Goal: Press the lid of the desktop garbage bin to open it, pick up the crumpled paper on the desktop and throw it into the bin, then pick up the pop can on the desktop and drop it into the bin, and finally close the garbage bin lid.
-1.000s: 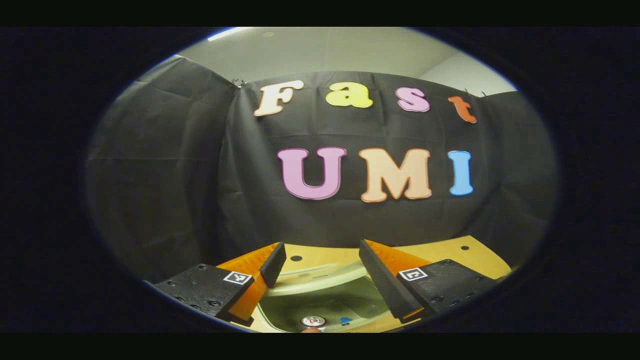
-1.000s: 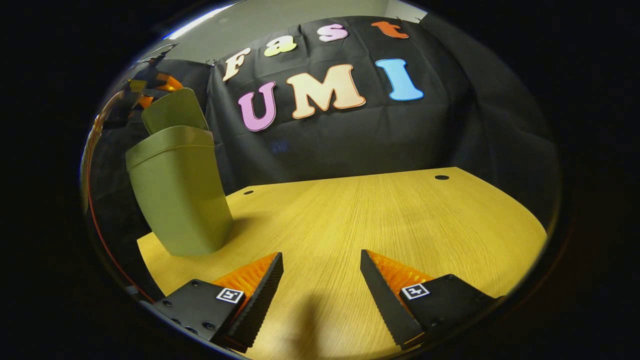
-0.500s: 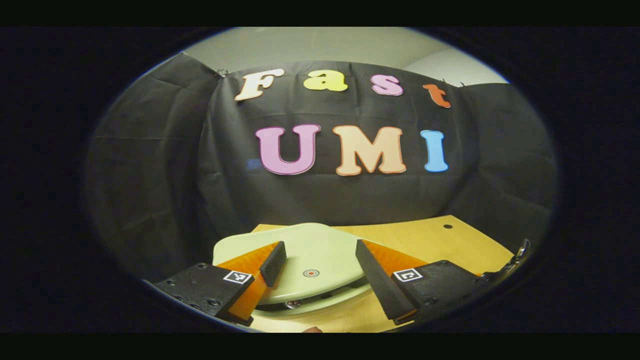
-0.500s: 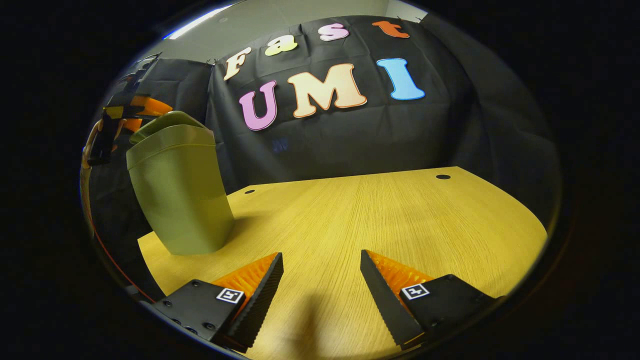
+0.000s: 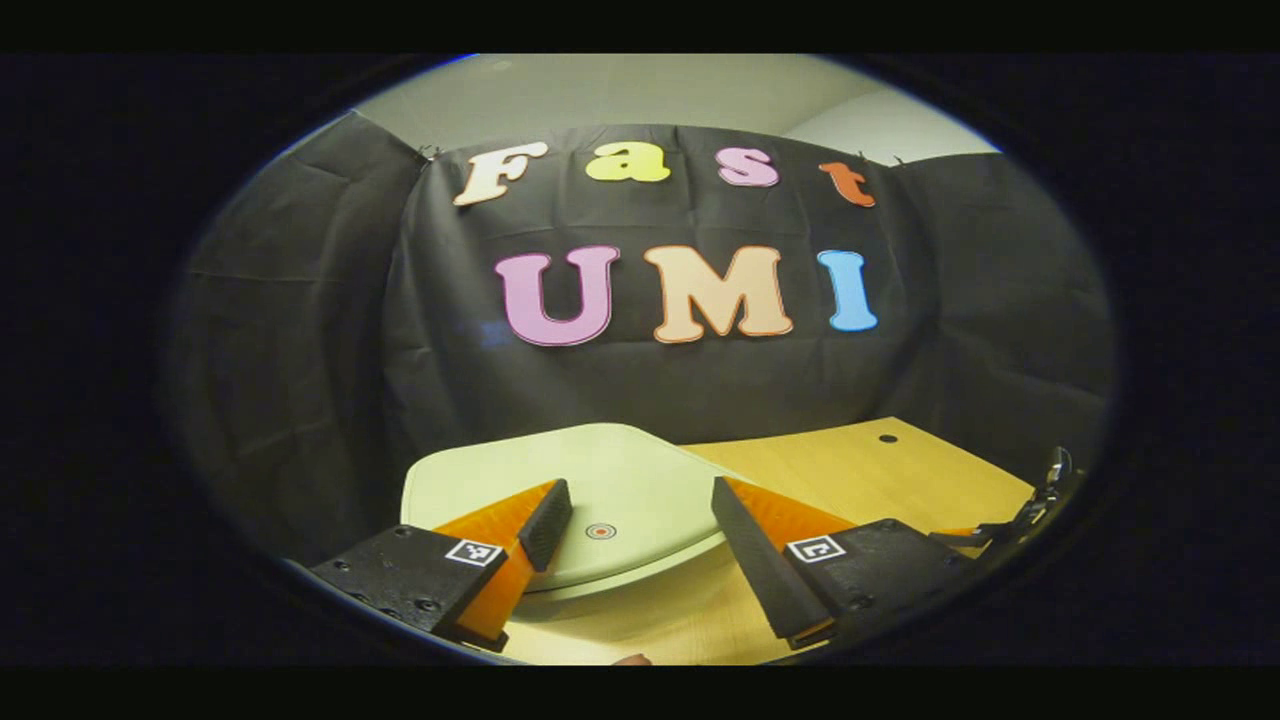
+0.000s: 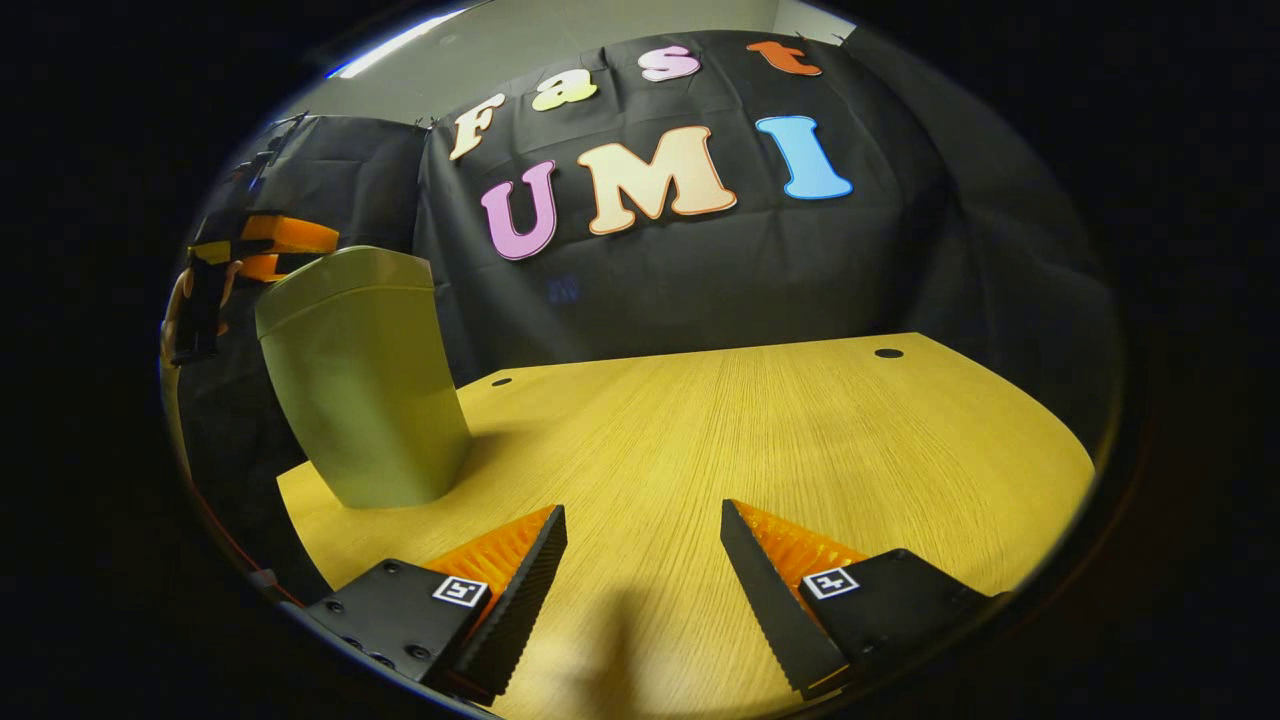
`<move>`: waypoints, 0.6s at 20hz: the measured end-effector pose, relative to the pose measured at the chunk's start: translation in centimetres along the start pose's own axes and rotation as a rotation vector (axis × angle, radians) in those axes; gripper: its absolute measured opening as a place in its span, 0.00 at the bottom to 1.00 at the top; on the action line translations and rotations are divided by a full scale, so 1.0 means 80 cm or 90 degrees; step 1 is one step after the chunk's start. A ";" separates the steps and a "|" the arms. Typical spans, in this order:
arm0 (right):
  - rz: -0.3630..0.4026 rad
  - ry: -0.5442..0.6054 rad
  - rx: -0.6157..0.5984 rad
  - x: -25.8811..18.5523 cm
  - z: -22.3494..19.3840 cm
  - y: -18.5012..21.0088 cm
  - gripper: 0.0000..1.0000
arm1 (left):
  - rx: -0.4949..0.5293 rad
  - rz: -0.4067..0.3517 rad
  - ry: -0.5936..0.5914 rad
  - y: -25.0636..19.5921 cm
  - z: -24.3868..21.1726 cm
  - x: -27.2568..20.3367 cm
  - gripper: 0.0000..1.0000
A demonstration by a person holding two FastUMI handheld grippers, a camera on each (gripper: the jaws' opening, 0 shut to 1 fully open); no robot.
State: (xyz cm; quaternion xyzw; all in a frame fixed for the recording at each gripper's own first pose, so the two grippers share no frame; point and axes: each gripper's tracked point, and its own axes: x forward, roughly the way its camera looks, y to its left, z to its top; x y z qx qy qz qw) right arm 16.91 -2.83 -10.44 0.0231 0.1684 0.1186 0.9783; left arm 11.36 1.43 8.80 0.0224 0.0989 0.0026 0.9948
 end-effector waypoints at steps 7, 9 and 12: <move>0.007 0.000 0.001 0.002 0.000 0.004 0.98 | -0.035 0.014 -0.059 0.000 0.003 -0.005 0.90; 0.011 0.001 0.000 0.001 0.000 0.007 0.98 | -0.032 0.018 -0.067 0.000 0.002 -0.004 0.89; 0.012 0.002 0.000 0.001 0.000 0.007 0.98 | -0.023 0.032 -0.067 0.001 0.001 -0.003 0.90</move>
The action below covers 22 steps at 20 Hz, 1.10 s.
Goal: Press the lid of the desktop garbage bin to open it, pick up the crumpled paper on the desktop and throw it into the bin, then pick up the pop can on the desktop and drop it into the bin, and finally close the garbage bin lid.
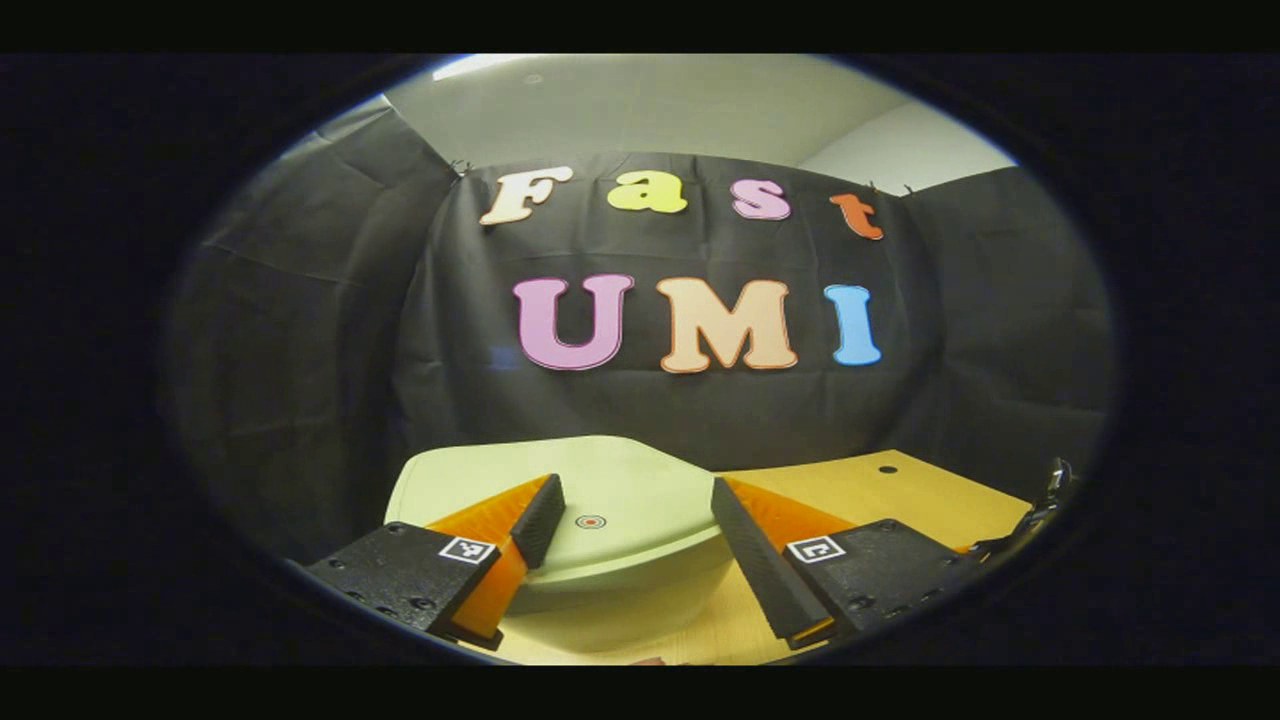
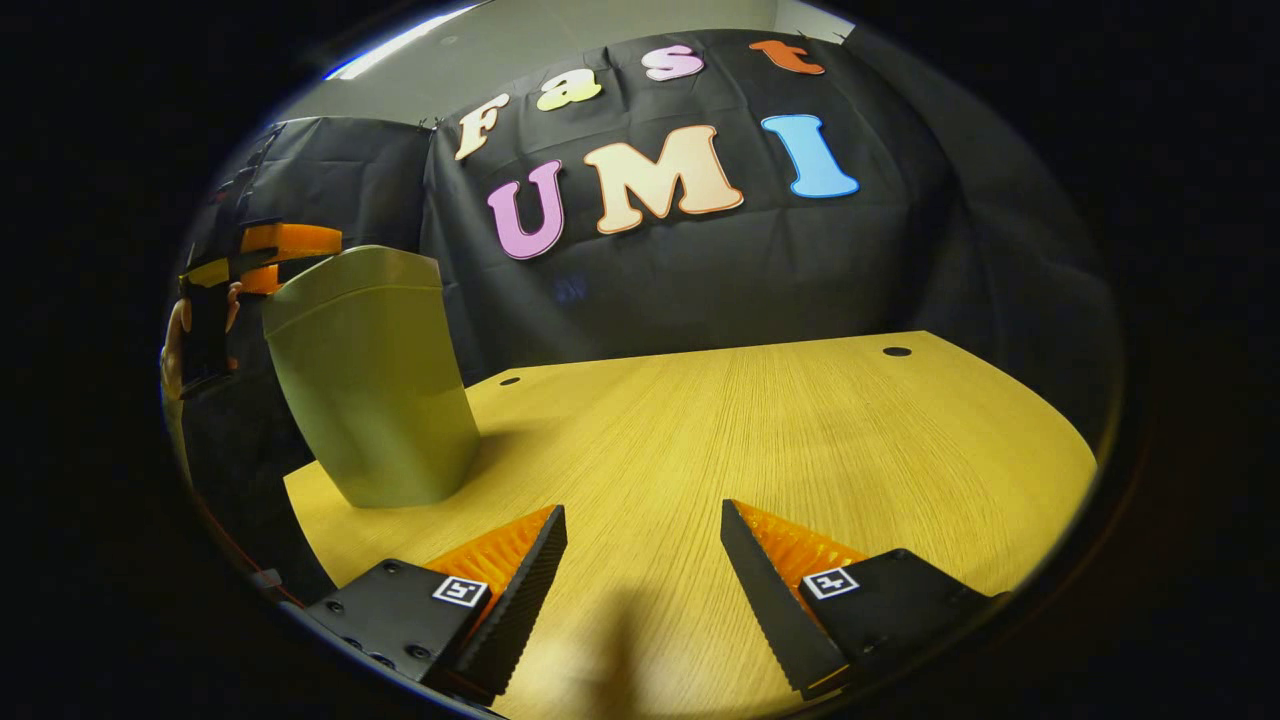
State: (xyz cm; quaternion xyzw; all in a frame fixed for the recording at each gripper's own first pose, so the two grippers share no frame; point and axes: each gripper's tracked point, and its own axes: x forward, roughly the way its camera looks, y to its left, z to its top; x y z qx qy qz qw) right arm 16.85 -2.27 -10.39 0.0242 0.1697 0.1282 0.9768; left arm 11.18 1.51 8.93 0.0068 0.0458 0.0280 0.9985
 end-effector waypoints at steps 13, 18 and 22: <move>0.007 0.001 0.007 -0.001 -0.001 0.004 0.98 | 0.054 0.027 -0.078 -0.009 0.001 -0.007 0.92; 0.008 0.004 0.003 -0.001 0.000 0.006 0.98 | 0.044 0.010 -0.050 -0.010 0.003 -0.006 0.91; 0.010 0.003 0.007 -0.001 -0.002 0.005 0.98 | 0.030 -0.001 -0.036 -0.005 0.021 -0.009 0.92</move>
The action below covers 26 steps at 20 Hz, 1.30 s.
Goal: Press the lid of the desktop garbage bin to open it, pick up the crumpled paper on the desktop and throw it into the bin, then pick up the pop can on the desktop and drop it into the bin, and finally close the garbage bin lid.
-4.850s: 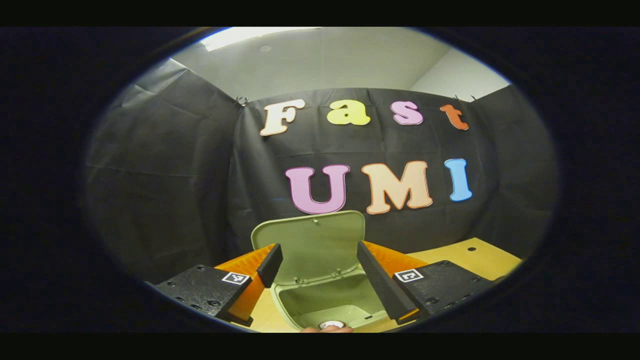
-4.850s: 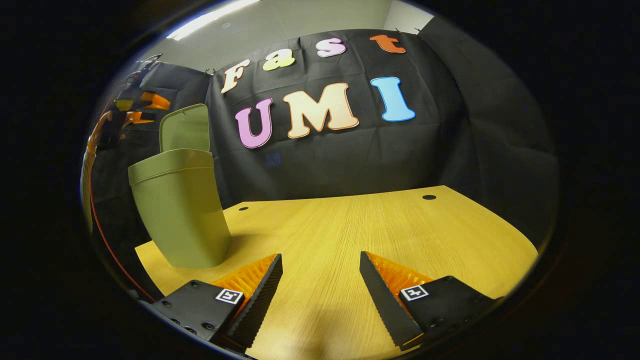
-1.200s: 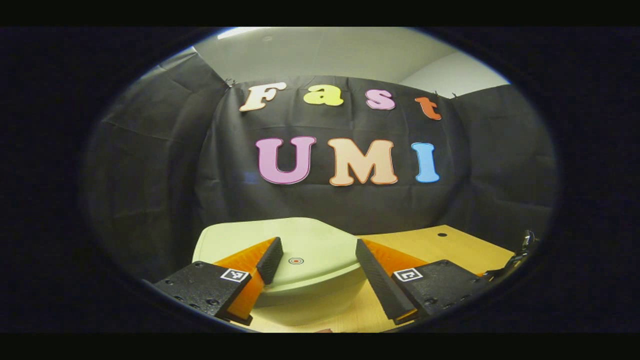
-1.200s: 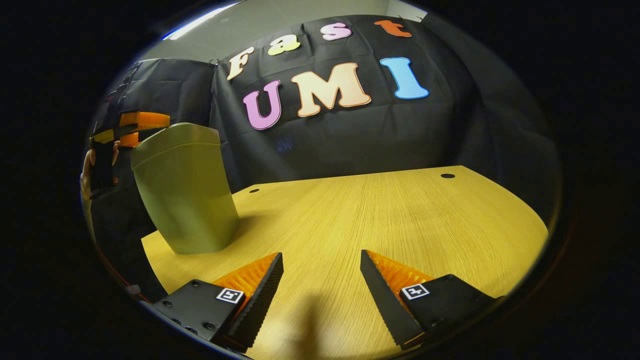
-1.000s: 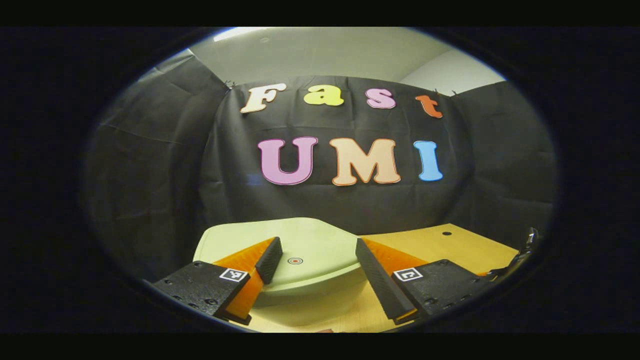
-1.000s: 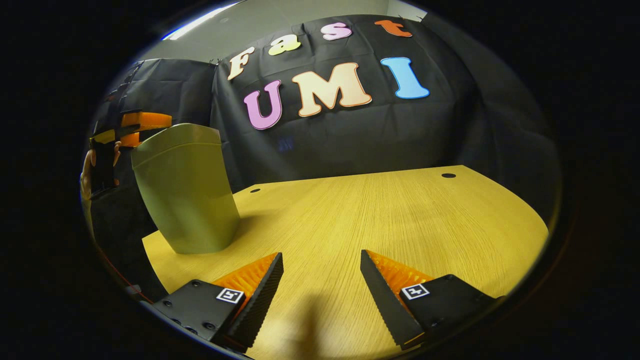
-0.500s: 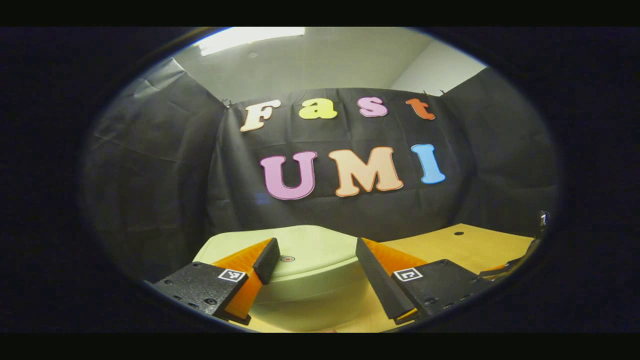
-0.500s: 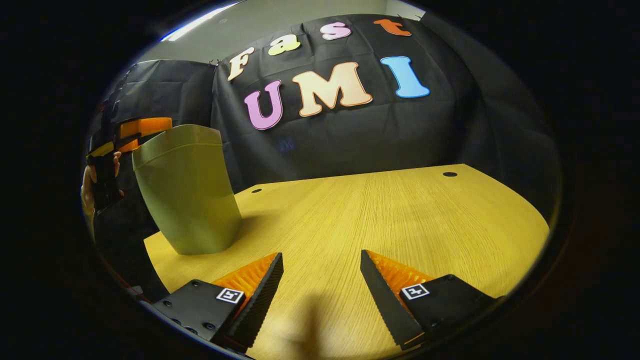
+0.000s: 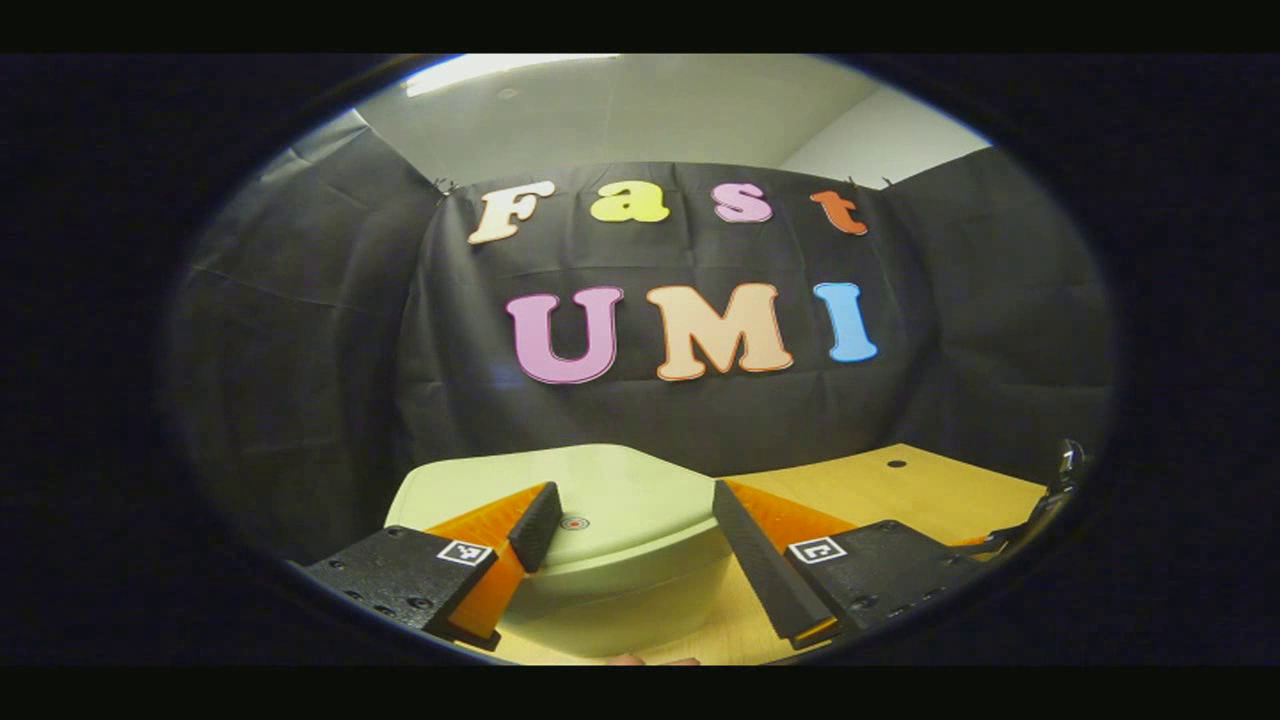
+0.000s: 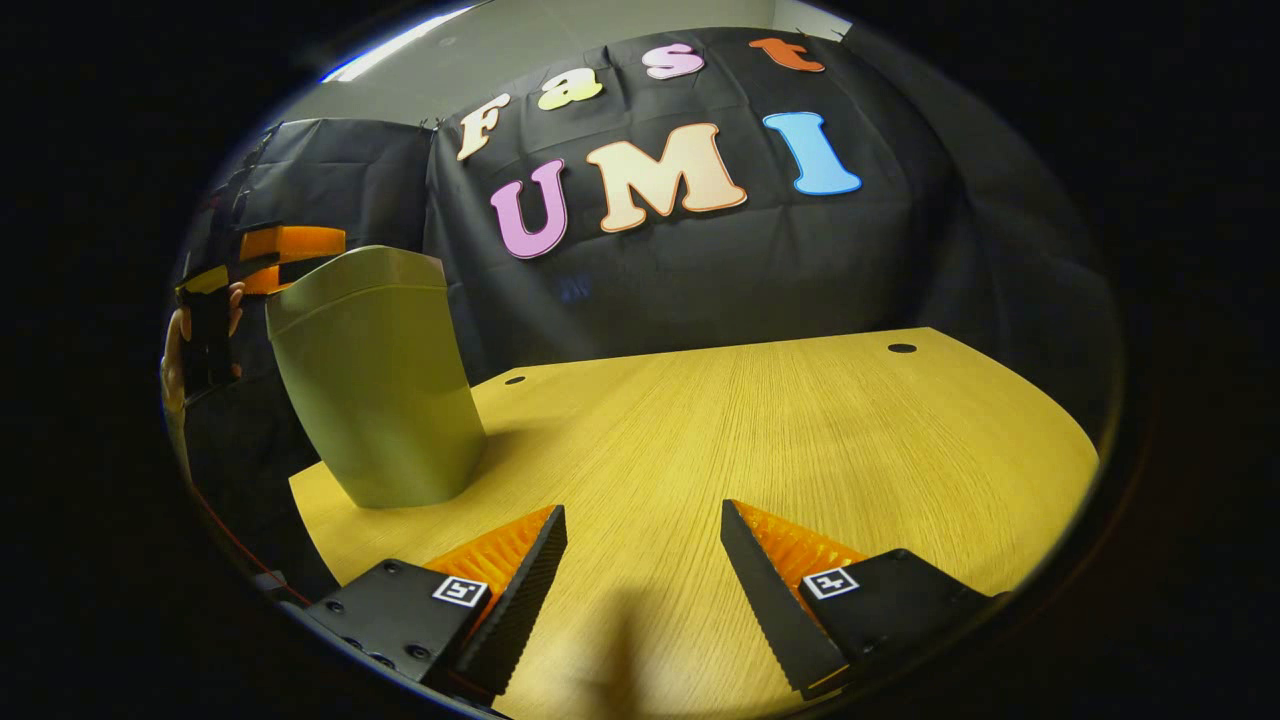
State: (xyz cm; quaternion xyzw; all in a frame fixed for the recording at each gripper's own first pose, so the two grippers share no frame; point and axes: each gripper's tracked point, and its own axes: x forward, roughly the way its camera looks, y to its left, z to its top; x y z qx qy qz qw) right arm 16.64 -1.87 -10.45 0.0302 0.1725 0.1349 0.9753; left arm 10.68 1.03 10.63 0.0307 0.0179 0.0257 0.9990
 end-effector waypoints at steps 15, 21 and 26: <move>0.004 -0.032 -0.001 -0.008 0.016 0.005 0.98 | -0.021 -0.152 -0.125 -0.179 -0.025 -0.049 0.93; -0.011 -0.089 -0.028 -0.038 0.058 0.011 0.98 | -0.044 -0.150 -0.088 -0.195 -0.117 -0.051 0.92; -0.014 -0.127 -0.041 -0.050 0.079 0.008 0.98 | -0.022 -0.146 -0.048 -0.194 -0.158 -0.039 0.92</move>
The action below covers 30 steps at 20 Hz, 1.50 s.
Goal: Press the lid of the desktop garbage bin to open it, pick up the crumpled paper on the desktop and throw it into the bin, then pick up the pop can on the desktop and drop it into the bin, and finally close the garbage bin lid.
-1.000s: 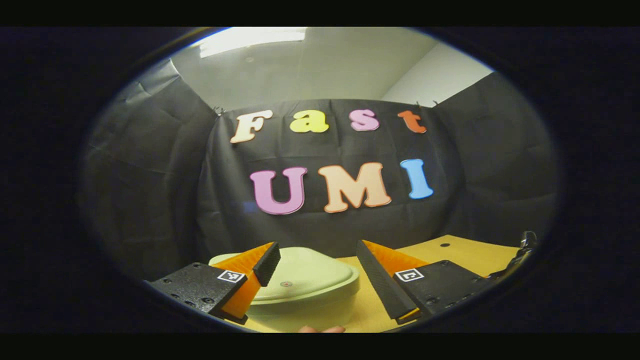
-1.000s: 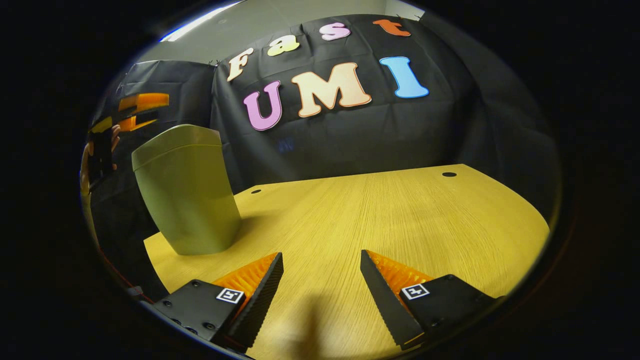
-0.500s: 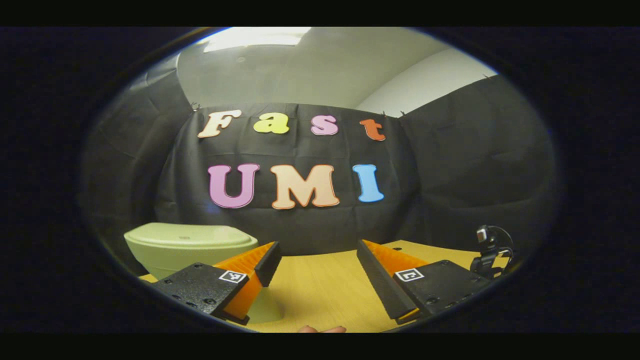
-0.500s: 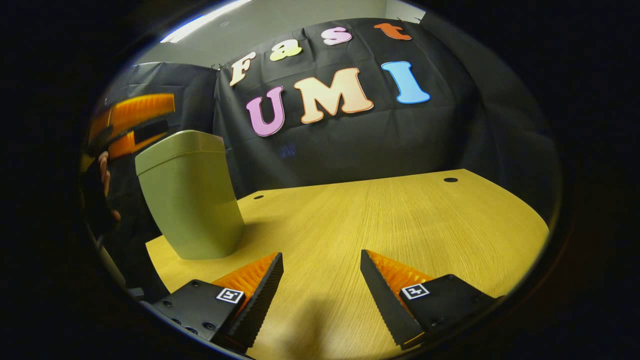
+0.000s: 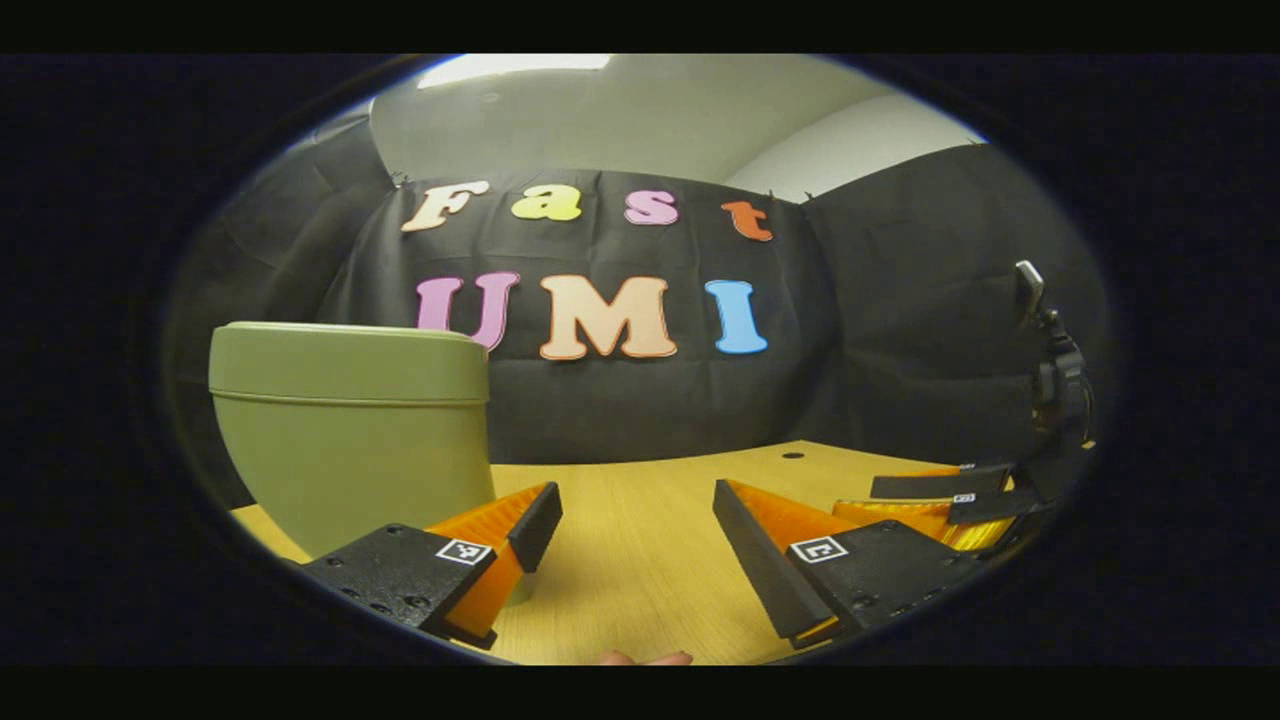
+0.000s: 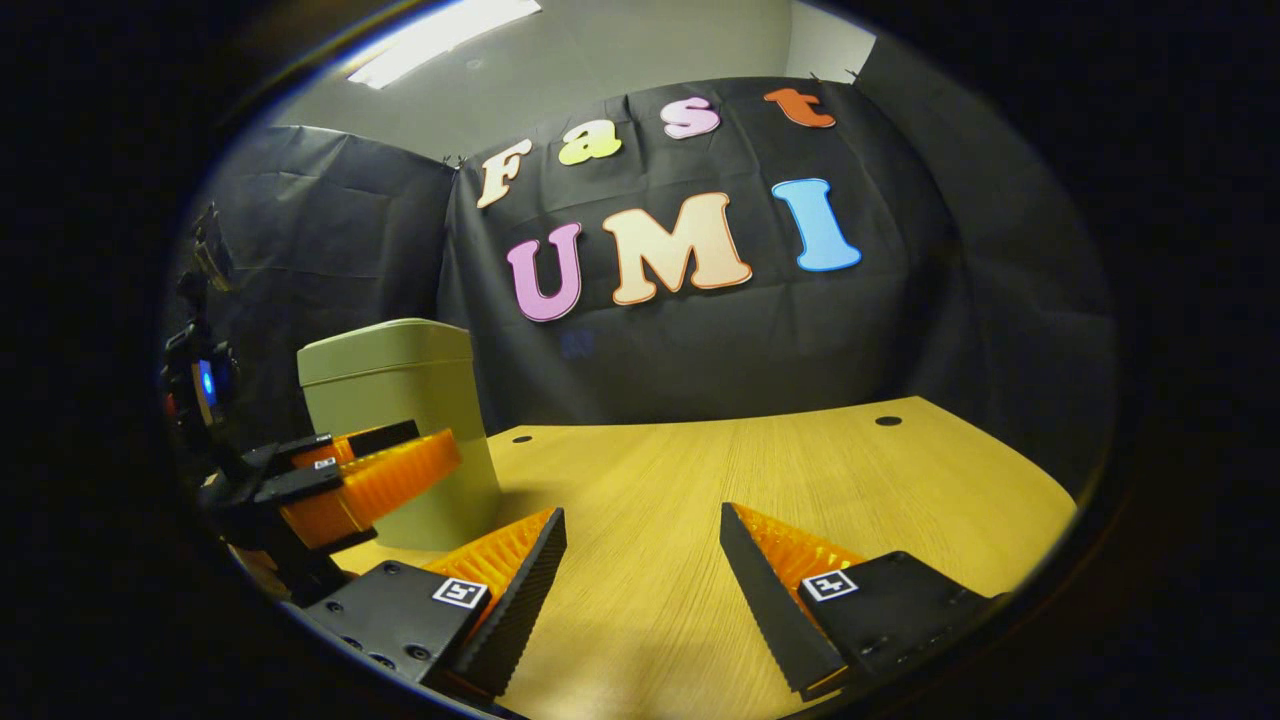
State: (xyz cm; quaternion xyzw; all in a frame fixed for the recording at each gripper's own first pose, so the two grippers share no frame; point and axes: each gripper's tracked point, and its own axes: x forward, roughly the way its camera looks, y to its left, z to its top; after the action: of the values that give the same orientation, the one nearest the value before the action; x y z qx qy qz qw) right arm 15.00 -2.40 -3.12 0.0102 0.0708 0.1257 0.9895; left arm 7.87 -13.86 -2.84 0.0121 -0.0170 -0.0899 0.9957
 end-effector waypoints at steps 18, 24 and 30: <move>0.005 0.013 -0.008 0.001 -0.005 0.001 0.98 | 0.003 0.059 0.007 0.048 -0.019 -0.008 0.92; 0.004 0.017 -0.003 -0.002 -0.006 0.000 0.98 | 0.007 0.061 0.009 0.049 -0.019 -0.008 0.93; 0.004 0.014 -0.002 -0.006 -0.003 0.001 0.98 | 0.006 0.062 0.006 0.051 -0.016 -0.011 0.93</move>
State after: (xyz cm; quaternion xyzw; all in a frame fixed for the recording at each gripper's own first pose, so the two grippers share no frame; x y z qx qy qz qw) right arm 14.48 -2.45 -3.28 0.0076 0.0817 0.1291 0.9882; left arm 7.78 -9.68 -4.01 0.0163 -0.0131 -0.0414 0.9989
